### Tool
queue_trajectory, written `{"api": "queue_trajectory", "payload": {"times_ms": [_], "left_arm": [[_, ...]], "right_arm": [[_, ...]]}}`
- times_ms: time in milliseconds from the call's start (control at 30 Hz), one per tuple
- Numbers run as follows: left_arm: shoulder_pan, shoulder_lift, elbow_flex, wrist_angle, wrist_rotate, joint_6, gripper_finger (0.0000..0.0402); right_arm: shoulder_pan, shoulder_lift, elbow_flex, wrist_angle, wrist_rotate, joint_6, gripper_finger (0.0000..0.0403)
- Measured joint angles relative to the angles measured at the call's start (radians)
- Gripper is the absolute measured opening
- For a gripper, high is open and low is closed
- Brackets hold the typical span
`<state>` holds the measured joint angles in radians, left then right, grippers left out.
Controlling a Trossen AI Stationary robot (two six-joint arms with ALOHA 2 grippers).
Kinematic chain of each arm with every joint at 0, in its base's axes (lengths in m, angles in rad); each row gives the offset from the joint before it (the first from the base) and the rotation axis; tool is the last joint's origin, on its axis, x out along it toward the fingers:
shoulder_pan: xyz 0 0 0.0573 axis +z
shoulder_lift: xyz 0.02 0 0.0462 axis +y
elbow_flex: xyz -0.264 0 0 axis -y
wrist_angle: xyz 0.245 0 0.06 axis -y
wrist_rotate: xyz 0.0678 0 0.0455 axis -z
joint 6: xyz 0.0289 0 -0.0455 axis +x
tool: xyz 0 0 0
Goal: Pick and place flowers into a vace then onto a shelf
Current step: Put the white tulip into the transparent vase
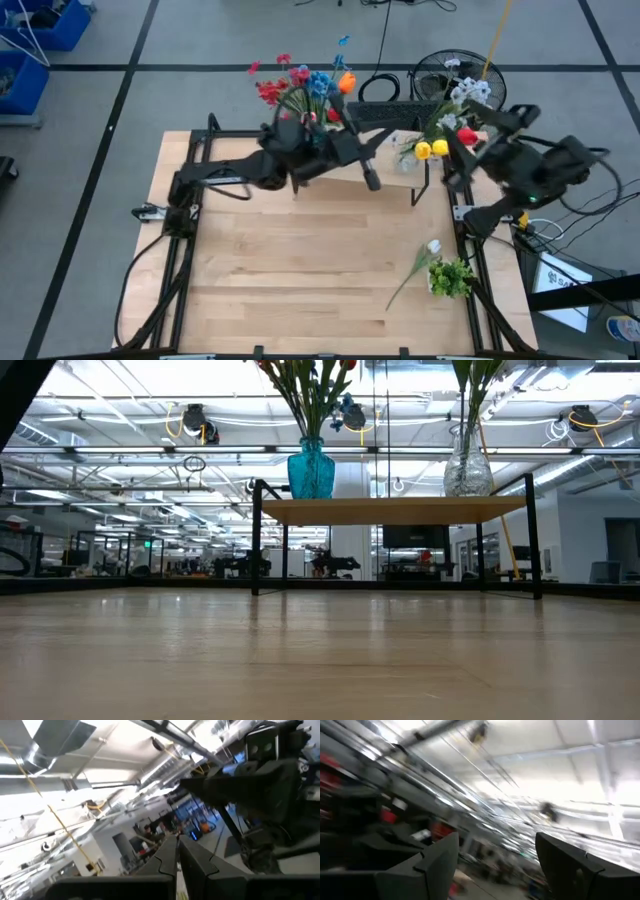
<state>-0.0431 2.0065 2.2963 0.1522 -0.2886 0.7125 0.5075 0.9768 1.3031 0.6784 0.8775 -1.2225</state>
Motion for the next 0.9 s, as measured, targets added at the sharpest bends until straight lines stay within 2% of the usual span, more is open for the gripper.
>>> {"api": "queue_trajectory", "payload": {"times_ms": [100,267,400,500,633,767,900], "left_arm": [[-0.044,-0.073,0.0,-0.135,-0.066,0.008,0.0038],[-0.124,-0.195,0.002,-0.388,-0.203,-0.122,0.0058],[-0.18,-0.26,0.002,-0.564,-0.216,-0.255,0.0077],[-0.217,-0.292,0.002,-0.669,-0.207,-0.329,0.0092],[-0.257,-0.304,0.002,-0.766,-0.209,-0.407,0.0112],[-0.283,-0.304,0.001,-0.779,-0.21,-0.44,0.0125],[-0.288,-0.305,0.001,-0.778,-0.21,-0.465,0.0129]], "right_arm": [[0.119,0.0,0.044,-0.136,-0.005,0.099,0.0256],[0.329,0.012,0.083,-0.567,0.139,0.402,0.0249],[0.473,0.038,0.081,-0.741,0.184,0.602,0.0234],[0.573,0.029,0.083,-0.877,0.196,0.83,0.0227],[0.669,0.021,0.083,-1.163,0.173,1.297,0.0228],[0.695,-0.002,0.083,-1.527,0.023,1.909,0.0227],[0.662,-0.005,0.08,-1.987,-0.116,2.468,0.0225]]}}
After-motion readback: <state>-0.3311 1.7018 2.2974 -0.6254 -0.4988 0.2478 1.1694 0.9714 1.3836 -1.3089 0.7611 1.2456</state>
